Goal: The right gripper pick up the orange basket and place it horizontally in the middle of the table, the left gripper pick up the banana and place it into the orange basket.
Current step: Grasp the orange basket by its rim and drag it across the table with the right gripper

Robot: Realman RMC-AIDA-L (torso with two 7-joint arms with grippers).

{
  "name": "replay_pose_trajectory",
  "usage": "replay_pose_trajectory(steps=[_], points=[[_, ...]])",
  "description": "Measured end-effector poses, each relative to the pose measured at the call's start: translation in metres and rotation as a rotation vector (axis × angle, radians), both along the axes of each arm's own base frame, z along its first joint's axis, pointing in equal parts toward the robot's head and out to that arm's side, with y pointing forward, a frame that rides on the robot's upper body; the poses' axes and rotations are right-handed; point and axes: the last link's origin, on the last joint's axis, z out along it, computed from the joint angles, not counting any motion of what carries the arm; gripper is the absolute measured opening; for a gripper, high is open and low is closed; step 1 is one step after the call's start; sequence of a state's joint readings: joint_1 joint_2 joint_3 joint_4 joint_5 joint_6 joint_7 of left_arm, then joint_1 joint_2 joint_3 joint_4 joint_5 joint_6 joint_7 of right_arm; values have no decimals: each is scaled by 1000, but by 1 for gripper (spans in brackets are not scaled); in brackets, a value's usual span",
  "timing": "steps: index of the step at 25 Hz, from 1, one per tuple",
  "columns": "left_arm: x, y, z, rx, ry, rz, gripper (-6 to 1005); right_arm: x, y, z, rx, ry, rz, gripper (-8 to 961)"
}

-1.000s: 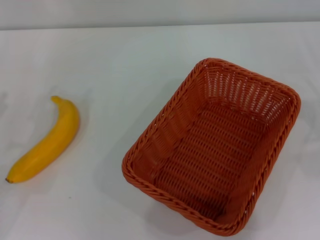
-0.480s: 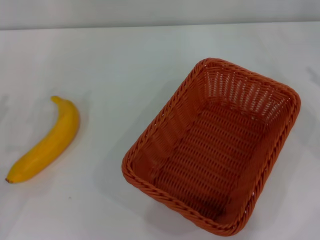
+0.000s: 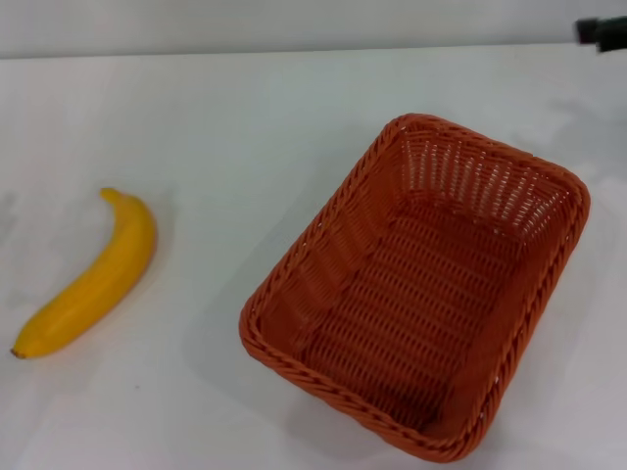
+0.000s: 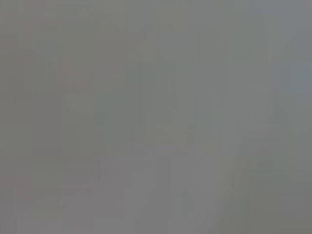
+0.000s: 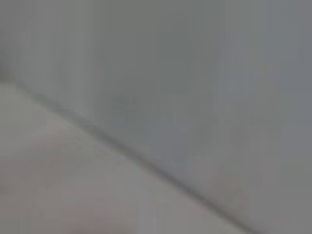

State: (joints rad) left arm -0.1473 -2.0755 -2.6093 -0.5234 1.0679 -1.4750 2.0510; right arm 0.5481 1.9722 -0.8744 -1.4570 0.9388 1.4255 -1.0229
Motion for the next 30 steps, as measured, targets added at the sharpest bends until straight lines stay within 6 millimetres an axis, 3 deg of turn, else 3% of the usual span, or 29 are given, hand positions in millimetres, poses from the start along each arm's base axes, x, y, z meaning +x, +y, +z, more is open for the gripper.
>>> replay_pose_trajectory(steps=[4, 9, 19, 30], points=[[0, 0, 0, 0, 0, -4, 816, -34, 9, -15, -134, -116, -22, 844], [0, -1, -1, -6, -1, -5, 816, -54, 15, -39, -315, -197, -82, 843], [1, -2, -4, -15, 5, -12, 816, -57, 38, -90, -415, -321, -247, 841], [1, -3, -7, -24, 11, -9, 816, -53, 49, -129, -466, -481, -296, 840]])
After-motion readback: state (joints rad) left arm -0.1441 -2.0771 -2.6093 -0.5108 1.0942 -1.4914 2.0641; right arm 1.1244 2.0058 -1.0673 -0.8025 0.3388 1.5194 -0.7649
